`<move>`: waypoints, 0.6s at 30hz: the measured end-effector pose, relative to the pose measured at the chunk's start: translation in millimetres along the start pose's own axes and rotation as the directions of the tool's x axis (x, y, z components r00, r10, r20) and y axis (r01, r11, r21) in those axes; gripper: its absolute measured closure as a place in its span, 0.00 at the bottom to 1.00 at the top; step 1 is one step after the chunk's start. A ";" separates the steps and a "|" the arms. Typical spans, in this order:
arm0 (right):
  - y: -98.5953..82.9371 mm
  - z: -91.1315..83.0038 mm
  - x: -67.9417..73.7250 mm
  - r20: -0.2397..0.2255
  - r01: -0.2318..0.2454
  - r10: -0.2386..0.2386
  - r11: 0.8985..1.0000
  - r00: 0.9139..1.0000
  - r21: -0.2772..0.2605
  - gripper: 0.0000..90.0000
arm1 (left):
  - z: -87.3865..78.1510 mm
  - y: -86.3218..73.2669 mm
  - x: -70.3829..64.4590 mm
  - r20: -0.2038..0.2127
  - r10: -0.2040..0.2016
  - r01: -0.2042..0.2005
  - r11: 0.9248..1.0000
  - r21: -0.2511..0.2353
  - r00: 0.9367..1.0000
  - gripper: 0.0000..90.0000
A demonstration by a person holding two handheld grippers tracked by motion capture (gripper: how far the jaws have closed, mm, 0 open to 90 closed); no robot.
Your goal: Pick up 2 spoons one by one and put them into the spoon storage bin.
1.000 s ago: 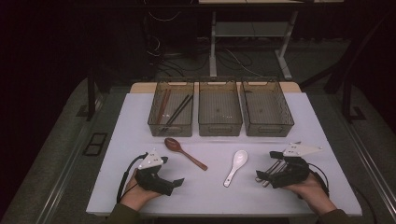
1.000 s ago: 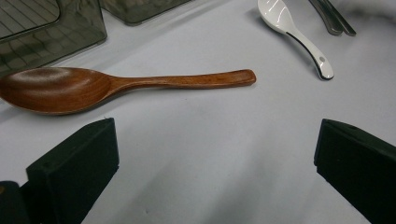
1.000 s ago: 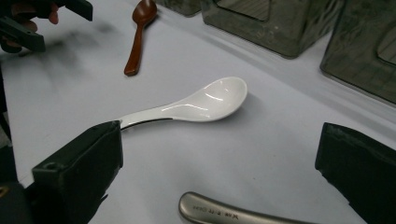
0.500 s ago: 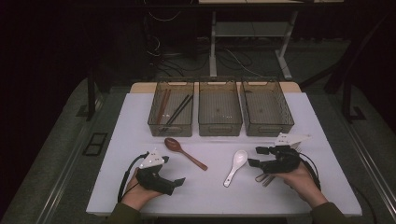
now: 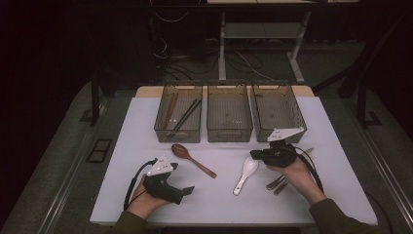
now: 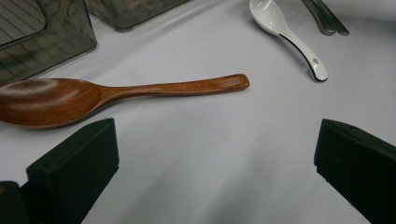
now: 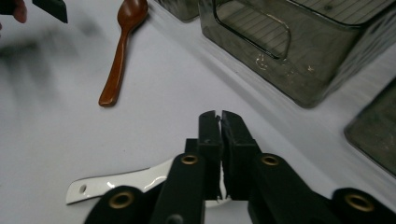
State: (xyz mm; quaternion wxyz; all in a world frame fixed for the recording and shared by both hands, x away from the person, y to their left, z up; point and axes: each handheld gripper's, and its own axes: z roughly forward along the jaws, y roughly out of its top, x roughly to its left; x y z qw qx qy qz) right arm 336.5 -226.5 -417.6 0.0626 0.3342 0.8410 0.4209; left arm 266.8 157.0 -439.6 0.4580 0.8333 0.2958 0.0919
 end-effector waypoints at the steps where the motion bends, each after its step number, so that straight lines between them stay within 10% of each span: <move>1: 1.5 3.5 -0.2 -0.003 0.001 -0.001 1.000 1.000 0.010 0.99 | 0.0 0.1 0.0 0.000 -0.001 0.001 1.000 -0.001 1.000 0.00; 18: 12.0 42.6 0.8 0.003 0.050 -0.051 0.989 0.999 0.142 0.99 | -3.1 -2.2 -0.1 -0.004 -0.009 0.009 1.000 -0.005 1.000 0.00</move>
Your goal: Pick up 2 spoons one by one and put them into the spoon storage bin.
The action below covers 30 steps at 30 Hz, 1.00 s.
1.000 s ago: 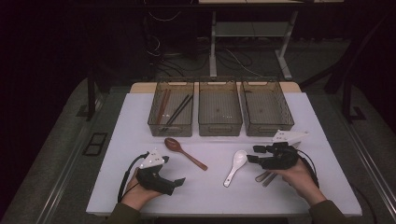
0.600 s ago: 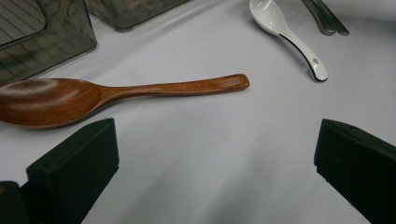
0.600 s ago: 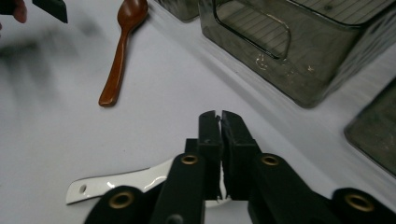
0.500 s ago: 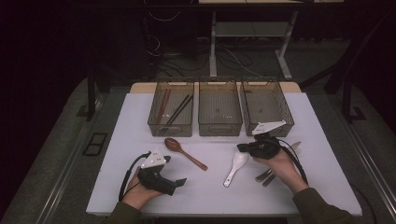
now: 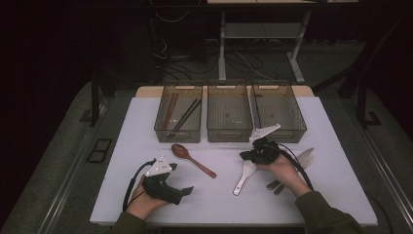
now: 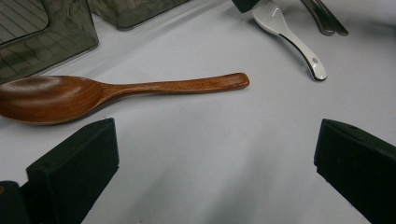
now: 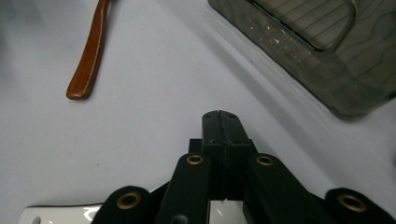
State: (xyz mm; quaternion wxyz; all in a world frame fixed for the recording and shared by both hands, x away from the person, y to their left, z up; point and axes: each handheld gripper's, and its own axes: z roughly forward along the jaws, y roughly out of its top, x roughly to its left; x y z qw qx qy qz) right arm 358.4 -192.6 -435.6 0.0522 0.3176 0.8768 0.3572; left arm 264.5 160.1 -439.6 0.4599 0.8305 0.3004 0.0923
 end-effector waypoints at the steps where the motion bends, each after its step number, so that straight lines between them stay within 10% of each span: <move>1: -0.7 -0.3 -0.1 0.010 0.000 0.000 1.000 1.000 0.006 0.99 | -0.2 -0.1 0.1 0.001 0.000 0.000 1.000 0.000 1.000 0.00; 16: -12.4 -13.8 -10.7 0.034 -0.016 0.016 1.000 0.999 0.012 0.99 | -3.4 -2.0 0.7 -0.001 -0.006 0.006 1.000 -0.003 1.000 0.00; 30: -24.7 -29.1 -11.9 -0.028 -0.025 0.025 1.000 0.999 0.005 0.53 | -3.8 -2.2 0.7 0.006 -0.006 0.007 1.000 -0.005 1.000 0.00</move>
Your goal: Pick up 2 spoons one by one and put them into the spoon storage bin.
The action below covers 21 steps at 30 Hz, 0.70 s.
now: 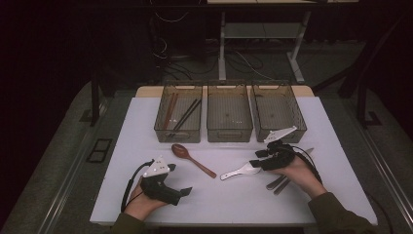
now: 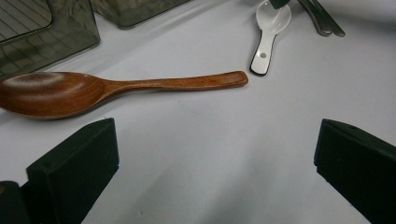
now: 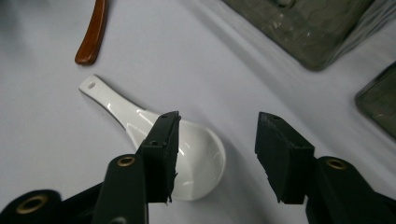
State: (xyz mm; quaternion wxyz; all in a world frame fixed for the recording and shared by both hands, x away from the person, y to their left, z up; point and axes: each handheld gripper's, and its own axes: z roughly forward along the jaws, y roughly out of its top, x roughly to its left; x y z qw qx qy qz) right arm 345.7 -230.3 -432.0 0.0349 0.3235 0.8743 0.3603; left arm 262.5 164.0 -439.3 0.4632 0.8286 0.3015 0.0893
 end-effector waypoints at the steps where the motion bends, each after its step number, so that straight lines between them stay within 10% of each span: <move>1: -0.8 0.8 0.0 -0.008 0.004 -0.004 1.000 1.000 0.007 0.53 | 0.1 -0.1 0.0 0.000 0.000 0.000 1.000 0.000 1.000 0.00; 21: -5.1 7.9 9.6 -0.079 0.119 -0.111 0.988 0.991 0.100 0.73 | 0.6 -0.9 -0.2 0.004 0.007 -0.007 1.000 0.010 1.000 0.00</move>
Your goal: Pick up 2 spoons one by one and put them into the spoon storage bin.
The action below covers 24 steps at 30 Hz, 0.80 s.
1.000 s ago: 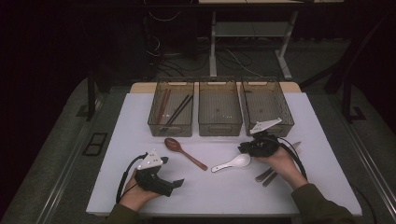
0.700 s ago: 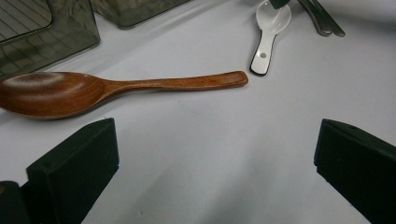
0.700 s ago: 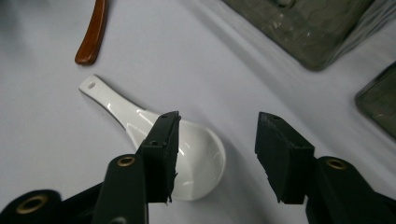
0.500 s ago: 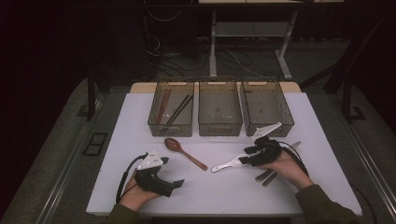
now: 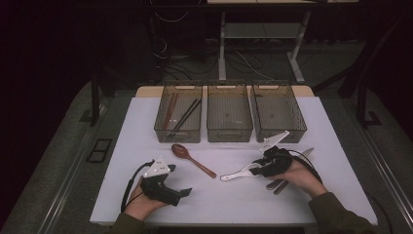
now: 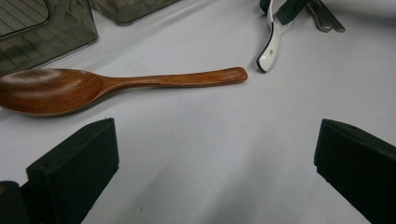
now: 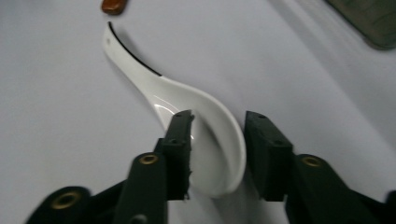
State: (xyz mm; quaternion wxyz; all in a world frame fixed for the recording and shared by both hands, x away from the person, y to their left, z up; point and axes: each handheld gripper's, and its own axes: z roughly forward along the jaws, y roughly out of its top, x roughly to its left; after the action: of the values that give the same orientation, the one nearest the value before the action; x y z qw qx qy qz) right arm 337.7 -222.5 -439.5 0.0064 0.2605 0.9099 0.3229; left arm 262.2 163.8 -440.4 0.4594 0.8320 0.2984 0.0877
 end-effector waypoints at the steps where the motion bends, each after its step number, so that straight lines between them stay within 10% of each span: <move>1: -0.1 0.0 0.6 -0.009 0.008 -0.008 1.000 1.000 0.003 0.74 | 0.1 0.0 0.0 0.001 0.000 0.000 1.000 0.000 1.000 0.00; 24: -0.6 -9.4 -5.0 -0.033 -0.004 0.003 0.999 0.999 -0.037 0.91 | -1.6 -1.5 2.7 0.020 0.003 -0.002 1.000 -0.028 1.000 0.00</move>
State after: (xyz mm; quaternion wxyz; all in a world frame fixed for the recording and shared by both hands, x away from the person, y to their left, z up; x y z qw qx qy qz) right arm 340.1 -230.8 -433.3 -0.0044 0.2566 0.9032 0.3441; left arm 263.1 167.1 -441.1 0.4741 0.8266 0.2914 0.0839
